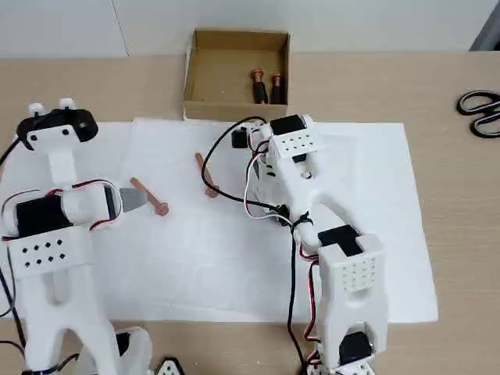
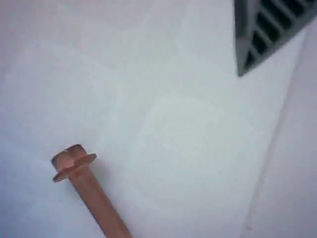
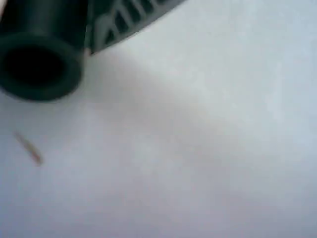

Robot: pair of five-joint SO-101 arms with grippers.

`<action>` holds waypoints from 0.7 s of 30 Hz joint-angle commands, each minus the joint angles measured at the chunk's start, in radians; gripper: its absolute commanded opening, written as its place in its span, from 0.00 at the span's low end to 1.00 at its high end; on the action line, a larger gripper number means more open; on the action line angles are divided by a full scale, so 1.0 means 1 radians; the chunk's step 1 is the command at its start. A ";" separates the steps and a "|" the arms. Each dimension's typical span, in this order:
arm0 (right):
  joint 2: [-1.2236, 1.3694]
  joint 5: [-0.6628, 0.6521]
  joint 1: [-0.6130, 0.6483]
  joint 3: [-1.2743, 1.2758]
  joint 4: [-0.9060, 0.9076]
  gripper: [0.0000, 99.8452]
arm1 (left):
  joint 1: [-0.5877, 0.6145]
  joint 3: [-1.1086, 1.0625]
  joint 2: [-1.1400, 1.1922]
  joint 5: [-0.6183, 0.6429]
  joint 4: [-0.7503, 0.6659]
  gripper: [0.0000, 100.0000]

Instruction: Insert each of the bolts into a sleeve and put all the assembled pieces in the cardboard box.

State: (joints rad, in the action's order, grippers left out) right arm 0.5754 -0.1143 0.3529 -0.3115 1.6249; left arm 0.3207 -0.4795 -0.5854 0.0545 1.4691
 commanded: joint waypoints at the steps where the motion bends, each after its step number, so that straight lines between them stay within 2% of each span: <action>1: -0.041 0.000 0.002 -0.003 0.010 0.16 | 0.002 0.005 -0.002 -0.006 -0.018 0.32; 10: 0.010 0.000 0.005 -0.003 -0.051 0.10 | 0.002 0.004 -0.002 -0.006 -0.020 0.32; 15: 0.008 -0.046 0.004 -0.005 -0.042 0.00 | 0.002 0.002 -0.002 -0.008 -0.021 0.32; 16: 0.007 -0.057 0.001 -0.006 -0.041 0.01 | 0.002 0.002 -0.002 -0.008 -0.021 0.32; 21: -0.064 -0.120 -0.005 -0.066 0.085 0.00 | 0.002 0.002 0.002 -0.009 -0.021 0.32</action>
State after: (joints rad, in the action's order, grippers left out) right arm 0.5846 -0.1880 0.3468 -0.3253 1.6249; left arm 0.3207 -0.4826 -0.5854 0.0545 1.4691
